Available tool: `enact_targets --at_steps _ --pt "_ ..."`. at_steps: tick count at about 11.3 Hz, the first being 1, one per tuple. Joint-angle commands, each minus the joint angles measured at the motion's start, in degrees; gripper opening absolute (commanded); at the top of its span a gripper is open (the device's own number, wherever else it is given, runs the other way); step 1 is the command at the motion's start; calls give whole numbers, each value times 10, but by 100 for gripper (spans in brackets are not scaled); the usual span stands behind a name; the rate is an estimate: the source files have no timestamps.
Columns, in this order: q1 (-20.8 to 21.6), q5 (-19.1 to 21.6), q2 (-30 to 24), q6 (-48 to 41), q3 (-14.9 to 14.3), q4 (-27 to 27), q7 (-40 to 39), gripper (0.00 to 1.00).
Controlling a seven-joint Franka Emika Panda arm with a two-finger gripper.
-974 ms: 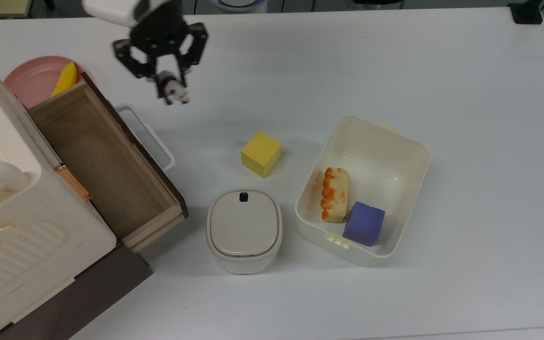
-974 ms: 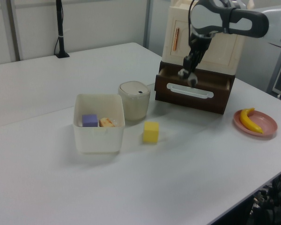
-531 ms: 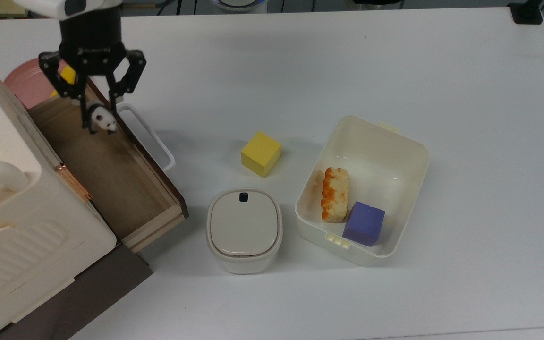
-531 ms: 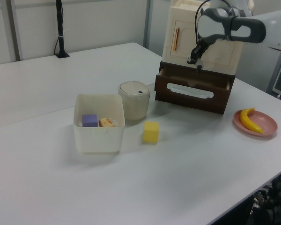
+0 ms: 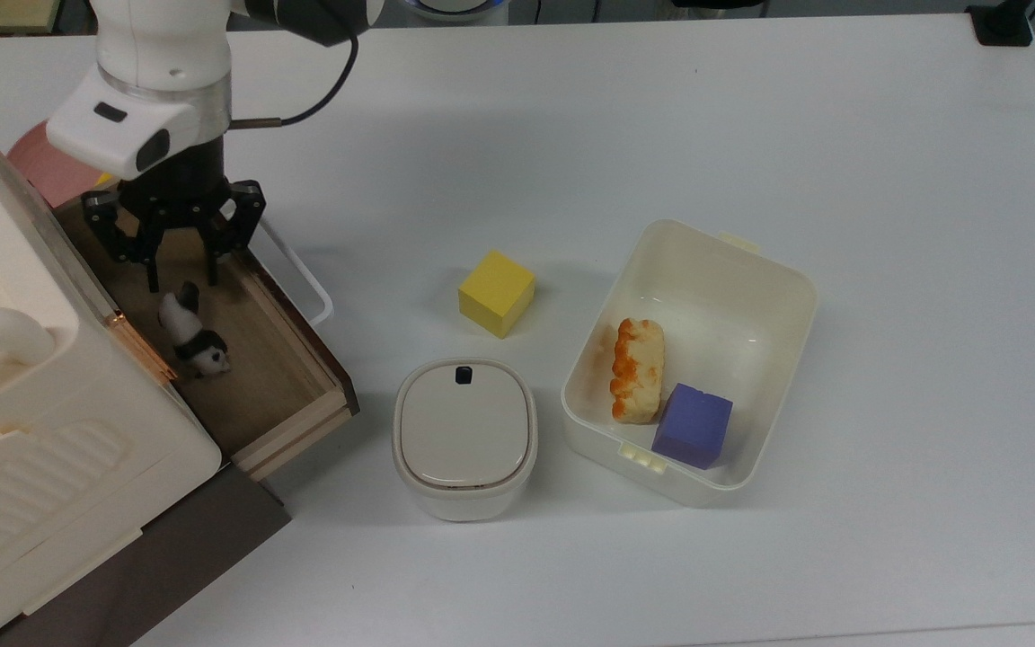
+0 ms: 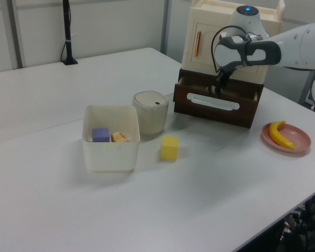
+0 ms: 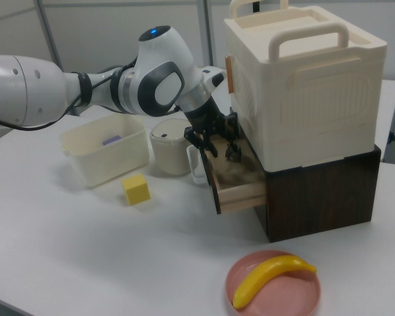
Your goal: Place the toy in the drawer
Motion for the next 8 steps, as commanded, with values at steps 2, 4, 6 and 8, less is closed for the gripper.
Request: enact_targets --at_steps 2,4,6,8 --pt "16 2 -35 5 -1 -20 30 75" --pt "31 2 -71 -46 13 -19 118 81" --pt "32 7 -99 -138 50 -19 171 89" --pt "39 16 -113 -245 96 -18 222 96"
